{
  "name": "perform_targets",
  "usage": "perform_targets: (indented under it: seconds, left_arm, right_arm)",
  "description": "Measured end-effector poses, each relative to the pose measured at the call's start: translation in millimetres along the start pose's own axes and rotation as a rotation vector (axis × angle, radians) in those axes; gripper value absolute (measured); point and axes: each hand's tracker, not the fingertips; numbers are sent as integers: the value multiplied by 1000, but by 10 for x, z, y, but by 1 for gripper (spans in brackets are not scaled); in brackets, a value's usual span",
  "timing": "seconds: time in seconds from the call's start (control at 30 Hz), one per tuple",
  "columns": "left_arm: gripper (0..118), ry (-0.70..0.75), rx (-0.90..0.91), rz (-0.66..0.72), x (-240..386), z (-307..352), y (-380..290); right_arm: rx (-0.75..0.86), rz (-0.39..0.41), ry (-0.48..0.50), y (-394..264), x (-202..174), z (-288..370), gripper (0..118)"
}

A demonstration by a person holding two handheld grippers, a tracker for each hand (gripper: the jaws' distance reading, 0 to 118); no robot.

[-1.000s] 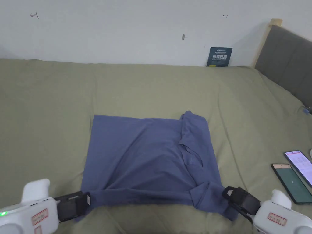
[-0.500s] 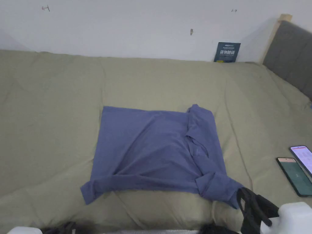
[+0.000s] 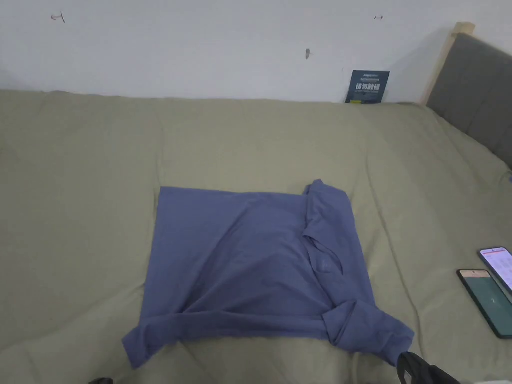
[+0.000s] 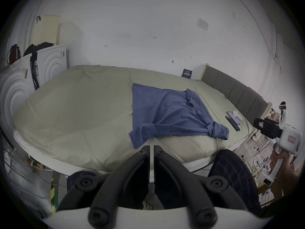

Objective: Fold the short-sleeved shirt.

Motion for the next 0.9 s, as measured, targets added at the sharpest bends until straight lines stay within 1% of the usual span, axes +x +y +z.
perform_targets:
  seconds: [0.2, 0.27, 0.33, 0.4, 0.53, 0.6, 0.63, 0.67, 0.7, 0.73, 0.77, 0.83, 0.87, 0.9]
  left_arm:
    - [5, -8, -28, 11, -59, -179, 51]
    - [5, -24, -35, 24, -62, -254, 94]
    - [5, -26, -44, 5, -49, -364, 157]
    - [5, -24, -48, -11, -33, -477, 240]
    - [5, -41, -39, -22, 29, -600, 418]
    - [5, -51, -31, -30, 52, -636, 475]
    - [5, -53, -29, -34, 65, -650, 491]
    - [5, -53, -29, -35, 77, -668, 507]
    - [5, -56, -30, -34, 87, -683, 517]
    - [5, -57, -32, -33, 87, -692, 514]
    - [5, -57, -33, -33, 94, -699, 510]
    - [5, -57, -42, -34, 105, -708, 497]
    - [5, -54, -46, -35, 110, -712, 495]
    - [5, -51, -53, -36, 109, -716, 487]
  right_arm:
    - [-75, -1, -16, 1, 28, -171, 3]
    - [-95, 15, -24, 23, 59, -260, 3]
    - [-116, 29, -30, 50, 80, -357, 3]
    - [-145, 29, -29, 75, 160, -475, 3]
    - [-240, 82, -39, 163, 359, -832, 3]
    - [-256, 58, -7, 225, 488, -1034, 4]
    - [-268, 44, 33, 240, 576, -1139, 8]
    - [-308, 59, 30, 271, 643, -1289, 27]
    - [-339, 63, 26, 294, 685, -1436, 80]
    - [-379, 84, 4, 314, 730, -1584, 111]
    - [-424, 97, 29, 314, 803, -1738, 118]
    - [-434, 145, 82, 334, 889, -1950, 118]
    - [-468, 183, 86, 341, 897, -2051, 118]
    - [-496, 242, 87, 339, 934, -2157, 118]
